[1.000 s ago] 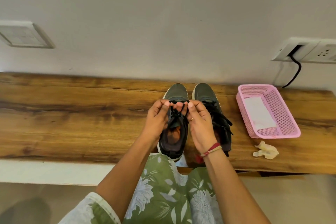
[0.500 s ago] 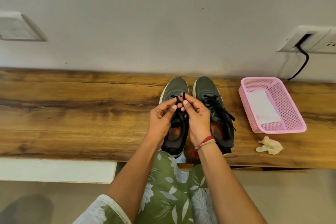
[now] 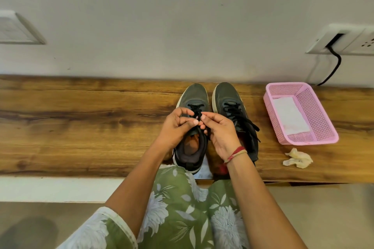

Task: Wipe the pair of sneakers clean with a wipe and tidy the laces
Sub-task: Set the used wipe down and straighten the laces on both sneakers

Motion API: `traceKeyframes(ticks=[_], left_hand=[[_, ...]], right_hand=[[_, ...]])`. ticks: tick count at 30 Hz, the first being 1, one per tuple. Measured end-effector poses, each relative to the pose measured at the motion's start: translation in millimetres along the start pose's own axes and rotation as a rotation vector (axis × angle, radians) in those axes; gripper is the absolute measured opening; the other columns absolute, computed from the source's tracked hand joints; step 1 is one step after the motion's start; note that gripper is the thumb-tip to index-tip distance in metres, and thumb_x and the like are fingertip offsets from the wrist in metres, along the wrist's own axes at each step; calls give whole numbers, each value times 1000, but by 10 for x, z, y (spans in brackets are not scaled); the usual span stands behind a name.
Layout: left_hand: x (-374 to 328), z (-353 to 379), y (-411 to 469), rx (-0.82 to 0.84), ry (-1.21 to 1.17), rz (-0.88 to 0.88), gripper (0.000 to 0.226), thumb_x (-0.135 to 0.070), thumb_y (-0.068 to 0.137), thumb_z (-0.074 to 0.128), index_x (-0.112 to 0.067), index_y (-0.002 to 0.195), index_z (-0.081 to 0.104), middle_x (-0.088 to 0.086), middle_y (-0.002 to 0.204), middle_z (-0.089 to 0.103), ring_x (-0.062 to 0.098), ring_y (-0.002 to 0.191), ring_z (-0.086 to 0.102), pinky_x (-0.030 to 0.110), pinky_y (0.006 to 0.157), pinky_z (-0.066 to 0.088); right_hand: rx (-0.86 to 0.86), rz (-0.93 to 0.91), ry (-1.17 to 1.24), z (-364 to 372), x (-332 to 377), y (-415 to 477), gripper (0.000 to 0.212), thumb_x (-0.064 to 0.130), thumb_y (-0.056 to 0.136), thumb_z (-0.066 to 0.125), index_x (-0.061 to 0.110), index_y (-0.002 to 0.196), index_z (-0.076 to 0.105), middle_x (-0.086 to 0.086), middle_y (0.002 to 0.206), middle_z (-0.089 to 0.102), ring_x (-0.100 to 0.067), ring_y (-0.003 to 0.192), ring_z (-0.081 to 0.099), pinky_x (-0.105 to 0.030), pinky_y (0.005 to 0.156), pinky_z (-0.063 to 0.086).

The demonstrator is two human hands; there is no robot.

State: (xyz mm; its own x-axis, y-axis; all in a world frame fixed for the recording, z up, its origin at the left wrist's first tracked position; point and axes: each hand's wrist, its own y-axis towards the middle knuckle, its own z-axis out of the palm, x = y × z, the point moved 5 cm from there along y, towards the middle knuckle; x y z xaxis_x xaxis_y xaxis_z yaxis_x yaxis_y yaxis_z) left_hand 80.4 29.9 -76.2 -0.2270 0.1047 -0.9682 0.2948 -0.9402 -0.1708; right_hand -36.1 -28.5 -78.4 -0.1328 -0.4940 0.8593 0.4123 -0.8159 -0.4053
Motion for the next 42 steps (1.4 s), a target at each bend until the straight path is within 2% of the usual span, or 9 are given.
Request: traceKeyframes(ticks=[6, 11, 14, 17, 23, 28, 32, 35, 42], left_hand=[[-2, -33, 70, 60, 36, -28, 24, 5, 89, 56, -11, 99, 41, 6, 68, 71, 15, 65, 68, 24, 66, 55], [8, -33, 68, -3, 110, -25, 27, 1, 90, 57, -14, 103, 39, 3, 63, 69, 12, 58, 64, 22, 58, 51], [16, -16, 62, -25, 237, 9, 29, -4, 87, 63, -22, 97, 43, 15, 71, 69, 23, 67, 63, 35, 67, 50], [-67, -55, 67, 13, 507, 61, 28, -14, 82, 71, -28, 92, 48, -4, 73, 71, 10, 74, 67, 32, 75, 51], [-206, -122, 123, 168, 549, 56, 24, -8, 82, 70, -14, 100, 55, -4, 86, 69, 13, 89, 67, 39, 87, 53], [-245, -135, 156, 124, 571, 115, 23, -7, 81, 70, -22, 93, 60, -3, 85, 70, 10, 85, 67, 34, 84, 54], [-189, -162, 140, 39, 451, 33, 34, -6, 82, 69, -26, 94, 45, -5, 77, 69, 7, 78, 65, 32, 79, 50], [-165, -199, 151, 29, 395, 2, 33, -6, 82, 70, -25, 91, 45, -4, 76, 68, 20, 76, 59, 41, 74, 49], [-180, -137, 73, -31, 294, 1, 9, -13, 92, 58, -15, 101, 58, -2, 76, 69, 4, 70, 64, 19, 65, 49]], right_hand=[[59, 43, -202, 29, 39, 43, 13, -2, 88, 56, 4, 94, 67, -3, 65, 63, -6, 56, 54, -13, 52, 44], [133, 11, -227, 35, 71, -26, 18, 0, 87, 57, 12, 82, 70, -8, 73, 59, -6, 64, 52, -17, 62, 42], [77, -19, -194, 24, 25, -39, 10, 12, 84, 65, 12, 77, 71, -4, 69, 60, -5, 62, 50, -15, 59, 42], [-13, 52, -95, 22, -47, -14, 11, 11, 86, 63, 10, 78, 69, -2, 63, 55, -5, 57, 47, -13, 54, 41], [167, 124, -141, 81, 92, 0, 20, 13, 95, 50, 10, 80, 63, 3, 63, 56, -5, 62, 49, -14, 57, 43], [305, -122, -599, 91, 337, -34, 7, 8, 86, 63, 10, 84, 69, 5, 72, 63, 2, 63, 58, -11, 62, 45], [162, -454, -971, 62, 404, -24, 16, 6, 77, 73, 19, 85, 73, 3, 83, 61, -6, 77, 61, -17, 75, 48], [57, -667, -1076, 107, 377, -70, 5, 9, 79, 71, 14, 81, 72, -1, 79, 54, -13, 73, 57, -26, 71, 49], [-151, -847, -1055, 155, 300, -137, 5, 9, 78, 71, 10, 74, 67, 2, 74, 47, -12, 64, 53, -20, 59, 40]])
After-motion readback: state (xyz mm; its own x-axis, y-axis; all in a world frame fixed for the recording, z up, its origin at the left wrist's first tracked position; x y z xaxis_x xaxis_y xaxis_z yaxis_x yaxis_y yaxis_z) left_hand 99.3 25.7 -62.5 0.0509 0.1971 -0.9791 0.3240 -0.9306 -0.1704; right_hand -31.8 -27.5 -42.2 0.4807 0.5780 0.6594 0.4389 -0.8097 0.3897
